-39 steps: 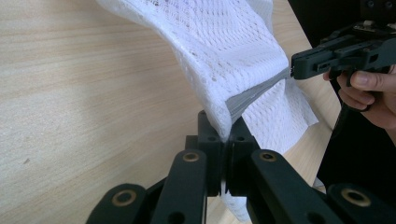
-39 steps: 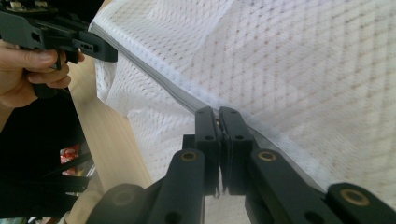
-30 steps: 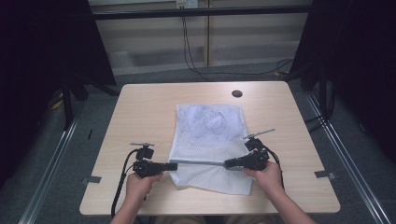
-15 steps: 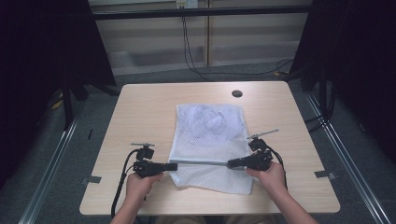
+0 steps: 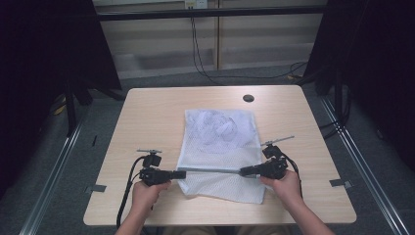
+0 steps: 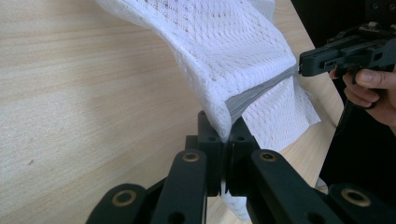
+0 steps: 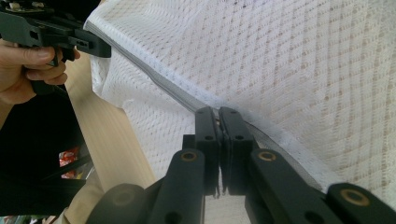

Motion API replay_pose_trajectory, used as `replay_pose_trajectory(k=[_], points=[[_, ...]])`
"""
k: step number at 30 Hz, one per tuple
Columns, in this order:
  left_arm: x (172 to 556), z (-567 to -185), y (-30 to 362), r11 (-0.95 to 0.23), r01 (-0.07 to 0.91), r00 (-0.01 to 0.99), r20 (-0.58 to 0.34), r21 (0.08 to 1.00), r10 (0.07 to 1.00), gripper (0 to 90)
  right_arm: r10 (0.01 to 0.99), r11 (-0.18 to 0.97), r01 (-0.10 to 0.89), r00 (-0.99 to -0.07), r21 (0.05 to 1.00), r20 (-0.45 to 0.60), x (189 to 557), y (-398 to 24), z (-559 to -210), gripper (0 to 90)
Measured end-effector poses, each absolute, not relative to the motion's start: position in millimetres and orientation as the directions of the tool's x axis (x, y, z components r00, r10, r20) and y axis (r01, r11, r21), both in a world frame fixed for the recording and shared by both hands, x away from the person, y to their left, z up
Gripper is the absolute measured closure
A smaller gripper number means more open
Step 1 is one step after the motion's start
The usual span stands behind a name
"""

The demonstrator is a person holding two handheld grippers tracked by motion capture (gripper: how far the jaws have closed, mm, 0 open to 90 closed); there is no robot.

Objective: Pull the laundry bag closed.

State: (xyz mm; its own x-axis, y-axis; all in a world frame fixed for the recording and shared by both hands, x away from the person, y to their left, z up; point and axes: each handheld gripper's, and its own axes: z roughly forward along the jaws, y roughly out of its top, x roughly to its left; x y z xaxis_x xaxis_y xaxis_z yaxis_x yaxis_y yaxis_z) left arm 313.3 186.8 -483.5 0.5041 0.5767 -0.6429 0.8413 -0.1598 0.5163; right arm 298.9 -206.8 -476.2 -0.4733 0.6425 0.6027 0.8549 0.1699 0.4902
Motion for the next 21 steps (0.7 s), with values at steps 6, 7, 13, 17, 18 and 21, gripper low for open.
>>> replay_pose_trajectory(k=[6,7,13,17,18,21], points=[[313.8,-482.6,187.9,-0.162,0.843,0.502,-0.643,0.512,0.578,87.9,0.652,0.171,0.851,-0.476,0.497,0.59,298.3,-209.2,-475.6,87.2],[313.8,-482.6,188.1,-0.162,0.843,0.502,-0.642,0.513,0.579,87.9,0.648,0.167,0.852,-0.474,0.496,0.597,298.4,-210.6,-476.0,87.2],[314.0,-482.9,187.7,-0.166,0.842,0.505,-0.64,0.513,0.579,87.9,0.647,0.16,0.855,-0.468,0.492,0.602,297.5,-212.9,-476.0,87.2],[313.9,-482.4,187.9,-0.164,0.844,0.502,-0.645,0.51,0.576,87.9,0.65,0.159,0.856,-0.466,0.492,0.6,297.4,-215.2,-476.8,87.2],[314.1,-482.7,187.8,-0.167,0.843,0.504,-0.642,0.512,0.578,87.9,0.65,0.157,0.857,-0.464,0.491,0.602,297.3,-215.4,-476.9,87.2],[314.6,-482.4,188.3,-0.166,0.842,0.505,-0.64,0.514,0.579,87.9,0.652,0.16,0.856,-0.466,0.492,0.598,296.9,-215.0,-476.7,87.2]])
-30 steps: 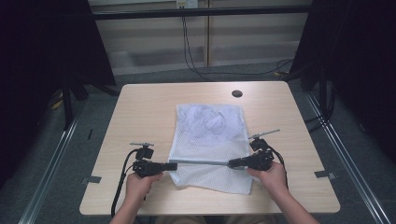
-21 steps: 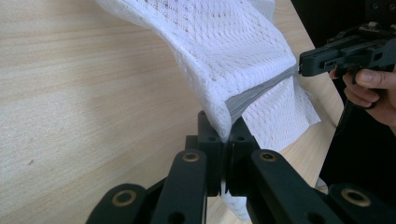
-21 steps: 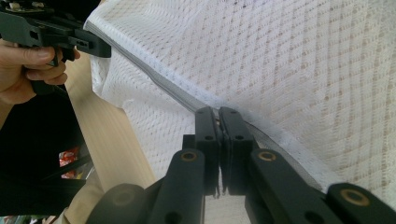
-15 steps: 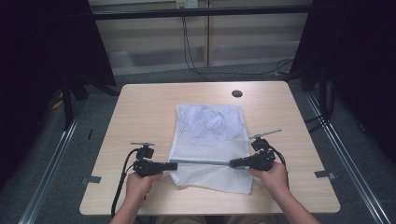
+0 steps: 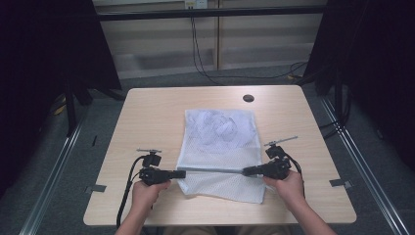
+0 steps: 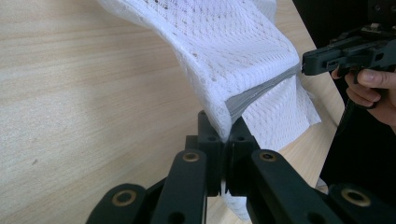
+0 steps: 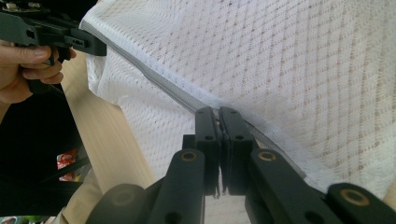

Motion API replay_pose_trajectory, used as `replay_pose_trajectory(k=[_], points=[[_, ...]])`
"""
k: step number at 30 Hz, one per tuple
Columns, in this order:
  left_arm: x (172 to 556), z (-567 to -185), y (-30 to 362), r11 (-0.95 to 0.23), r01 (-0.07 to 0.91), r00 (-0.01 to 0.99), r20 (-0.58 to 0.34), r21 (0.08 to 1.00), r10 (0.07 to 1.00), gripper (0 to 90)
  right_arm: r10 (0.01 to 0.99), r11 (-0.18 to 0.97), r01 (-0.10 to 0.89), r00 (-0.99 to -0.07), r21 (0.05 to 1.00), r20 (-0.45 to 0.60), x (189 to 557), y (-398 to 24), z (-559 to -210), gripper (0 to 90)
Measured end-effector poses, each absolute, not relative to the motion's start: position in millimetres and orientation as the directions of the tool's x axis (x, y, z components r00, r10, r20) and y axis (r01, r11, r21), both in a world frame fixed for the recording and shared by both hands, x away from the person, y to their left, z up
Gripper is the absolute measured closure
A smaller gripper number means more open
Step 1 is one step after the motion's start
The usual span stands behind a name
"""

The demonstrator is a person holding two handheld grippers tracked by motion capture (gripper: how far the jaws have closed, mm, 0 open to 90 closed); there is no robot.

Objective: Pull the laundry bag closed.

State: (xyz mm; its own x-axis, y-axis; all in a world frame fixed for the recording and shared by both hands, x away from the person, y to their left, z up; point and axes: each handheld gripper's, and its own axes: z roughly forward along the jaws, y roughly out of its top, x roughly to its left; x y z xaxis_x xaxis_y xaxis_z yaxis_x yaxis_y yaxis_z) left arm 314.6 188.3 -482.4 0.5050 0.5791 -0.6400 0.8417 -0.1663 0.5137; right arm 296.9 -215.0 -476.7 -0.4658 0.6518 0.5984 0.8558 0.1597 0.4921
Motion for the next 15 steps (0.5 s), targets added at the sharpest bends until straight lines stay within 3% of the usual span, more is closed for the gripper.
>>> replay_pose_trajectory(k=[15], points=[[315.0,-481.3,186.4,-0.167,0.842,0.505,-0.641,0.513,0.578,87.9,0.654,0.153,0.856,-0.462,0.493,0.6,293.9,-220.6,-477.9,87.2]])
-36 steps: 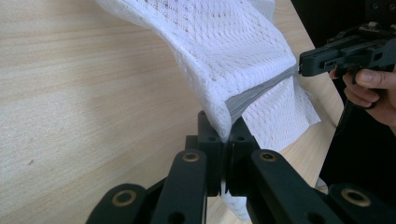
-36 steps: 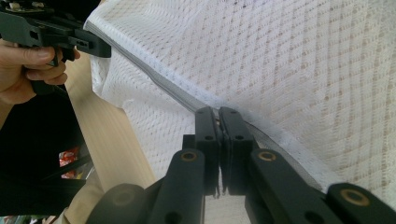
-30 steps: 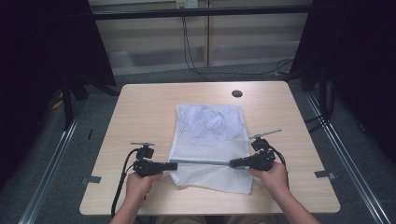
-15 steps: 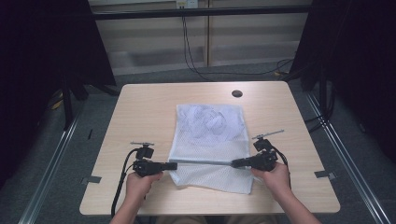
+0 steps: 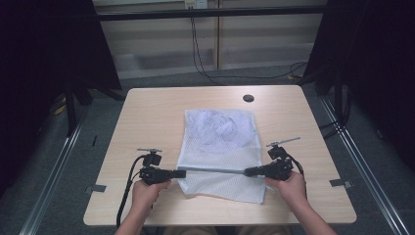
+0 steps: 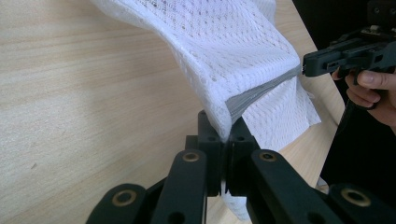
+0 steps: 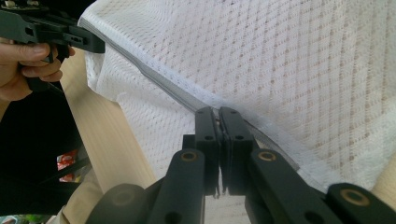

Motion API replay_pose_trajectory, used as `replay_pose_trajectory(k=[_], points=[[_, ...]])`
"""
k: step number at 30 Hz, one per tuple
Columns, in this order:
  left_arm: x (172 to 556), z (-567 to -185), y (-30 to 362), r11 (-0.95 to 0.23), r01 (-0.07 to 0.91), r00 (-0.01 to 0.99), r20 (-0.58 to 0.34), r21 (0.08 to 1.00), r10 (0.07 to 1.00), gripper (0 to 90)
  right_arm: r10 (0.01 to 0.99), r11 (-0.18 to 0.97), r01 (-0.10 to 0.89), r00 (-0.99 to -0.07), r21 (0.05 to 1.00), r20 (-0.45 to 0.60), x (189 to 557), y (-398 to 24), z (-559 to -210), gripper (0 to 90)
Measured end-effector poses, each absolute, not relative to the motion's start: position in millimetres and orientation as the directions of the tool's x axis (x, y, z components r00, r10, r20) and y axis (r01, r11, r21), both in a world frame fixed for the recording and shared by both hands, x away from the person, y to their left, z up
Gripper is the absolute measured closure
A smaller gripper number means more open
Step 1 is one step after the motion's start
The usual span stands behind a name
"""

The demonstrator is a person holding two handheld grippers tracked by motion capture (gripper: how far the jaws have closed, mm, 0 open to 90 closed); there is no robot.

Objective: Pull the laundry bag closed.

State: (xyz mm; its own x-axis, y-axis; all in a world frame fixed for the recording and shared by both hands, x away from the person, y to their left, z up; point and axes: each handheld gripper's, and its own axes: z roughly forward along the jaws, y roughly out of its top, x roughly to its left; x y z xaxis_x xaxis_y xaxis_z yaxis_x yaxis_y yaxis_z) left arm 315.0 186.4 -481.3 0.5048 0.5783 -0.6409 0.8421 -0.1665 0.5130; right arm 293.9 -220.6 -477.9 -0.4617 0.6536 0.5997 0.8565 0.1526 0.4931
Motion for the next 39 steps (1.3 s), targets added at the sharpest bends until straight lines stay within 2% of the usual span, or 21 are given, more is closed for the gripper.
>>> replay_pose_trajectory(k=[39], points=[[317,-481,188,-0.147,0.849,0.489,-0.649,0.507,0.583,87.9,0.657,0.119,0.86,-0.443,0.496,0.61,286,-244,-480,87.2]])
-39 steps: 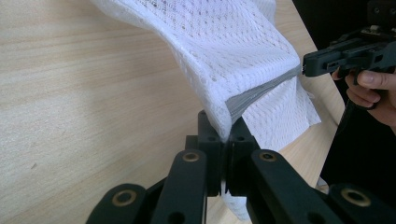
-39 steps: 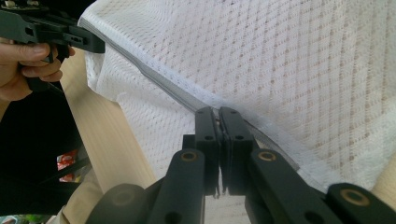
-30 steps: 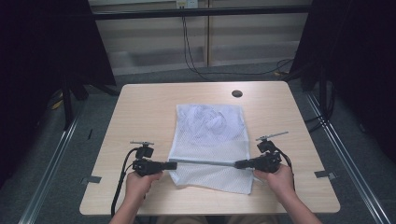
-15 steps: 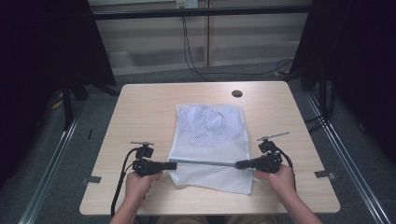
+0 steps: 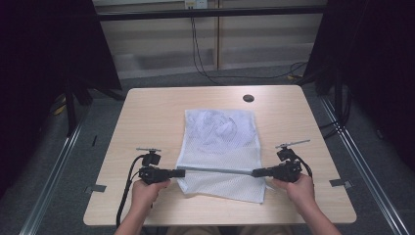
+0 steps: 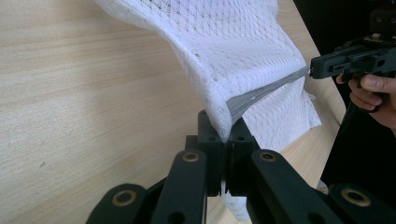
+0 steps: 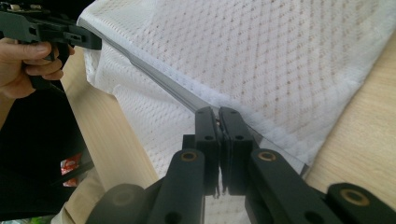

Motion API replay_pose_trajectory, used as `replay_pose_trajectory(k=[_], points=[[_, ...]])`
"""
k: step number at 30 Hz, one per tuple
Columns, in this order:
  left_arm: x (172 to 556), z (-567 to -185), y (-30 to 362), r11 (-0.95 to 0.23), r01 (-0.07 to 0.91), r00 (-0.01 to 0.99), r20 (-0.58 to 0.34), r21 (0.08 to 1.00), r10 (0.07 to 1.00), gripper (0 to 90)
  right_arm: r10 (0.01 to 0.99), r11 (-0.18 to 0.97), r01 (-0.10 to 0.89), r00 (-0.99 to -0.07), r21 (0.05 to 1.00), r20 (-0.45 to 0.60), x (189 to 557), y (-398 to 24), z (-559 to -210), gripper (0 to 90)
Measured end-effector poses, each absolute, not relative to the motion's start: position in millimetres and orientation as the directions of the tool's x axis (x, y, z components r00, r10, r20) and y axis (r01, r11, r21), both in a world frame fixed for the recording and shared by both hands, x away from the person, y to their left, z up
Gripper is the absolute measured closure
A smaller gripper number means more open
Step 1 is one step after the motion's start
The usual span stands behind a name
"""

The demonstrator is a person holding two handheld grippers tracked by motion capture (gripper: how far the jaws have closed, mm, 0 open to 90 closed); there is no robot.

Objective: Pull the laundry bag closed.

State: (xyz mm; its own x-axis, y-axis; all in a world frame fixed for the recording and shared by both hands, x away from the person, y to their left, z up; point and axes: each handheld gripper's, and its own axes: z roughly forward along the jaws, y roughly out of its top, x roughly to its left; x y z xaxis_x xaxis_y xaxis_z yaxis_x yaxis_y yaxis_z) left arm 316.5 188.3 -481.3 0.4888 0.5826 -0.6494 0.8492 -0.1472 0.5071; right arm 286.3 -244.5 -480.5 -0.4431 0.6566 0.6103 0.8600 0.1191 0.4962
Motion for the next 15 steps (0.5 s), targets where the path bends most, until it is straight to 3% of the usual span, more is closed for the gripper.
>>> replay_pose_trajectory(k=[15], points=[[315.6,-479.8,191.1,-0.155,0.846,0.493,-0.636,0.511,0.594,87.9,0.669,0.109,0.863,-0.431,0.494,0.606,282.6,-252.6,-479.4,87.2]])
